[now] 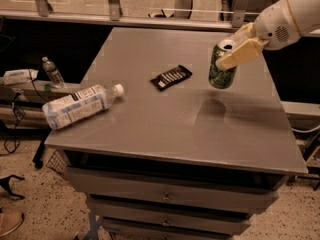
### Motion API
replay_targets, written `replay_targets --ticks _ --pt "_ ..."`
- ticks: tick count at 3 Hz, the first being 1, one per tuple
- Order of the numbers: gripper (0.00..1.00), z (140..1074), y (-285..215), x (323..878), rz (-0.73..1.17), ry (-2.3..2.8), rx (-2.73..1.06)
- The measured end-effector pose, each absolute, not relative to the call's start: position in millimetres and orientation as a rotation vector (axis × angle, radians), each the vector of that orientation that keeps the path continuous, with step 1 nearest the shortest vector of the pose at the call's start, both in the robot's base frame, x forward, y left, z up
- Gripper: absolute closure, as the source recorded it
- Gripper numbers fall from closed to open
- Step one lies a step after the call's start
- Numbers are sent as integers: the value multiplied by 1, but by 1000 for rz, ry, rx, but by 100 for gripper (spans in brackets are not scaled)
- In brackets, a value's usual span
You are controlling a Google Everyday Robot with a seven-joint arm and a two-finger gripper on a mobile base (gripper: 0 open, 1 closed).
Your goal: Move green can near rxbar chocolate
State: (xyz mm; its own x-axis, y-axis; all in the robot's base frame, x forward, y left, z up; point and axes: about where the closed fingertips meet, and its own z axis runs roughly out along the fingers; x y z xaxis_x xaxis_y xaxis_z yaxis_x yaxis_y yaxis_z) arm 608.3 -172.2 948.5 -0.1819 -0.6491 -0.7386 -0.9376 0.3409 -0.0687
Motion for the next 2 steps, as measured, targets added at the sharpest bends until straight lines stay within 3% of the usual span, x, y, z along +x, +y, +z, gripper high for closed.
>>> replay_targets --ticks 2 --pt "100 937 -146 653 484 1973 -1332"
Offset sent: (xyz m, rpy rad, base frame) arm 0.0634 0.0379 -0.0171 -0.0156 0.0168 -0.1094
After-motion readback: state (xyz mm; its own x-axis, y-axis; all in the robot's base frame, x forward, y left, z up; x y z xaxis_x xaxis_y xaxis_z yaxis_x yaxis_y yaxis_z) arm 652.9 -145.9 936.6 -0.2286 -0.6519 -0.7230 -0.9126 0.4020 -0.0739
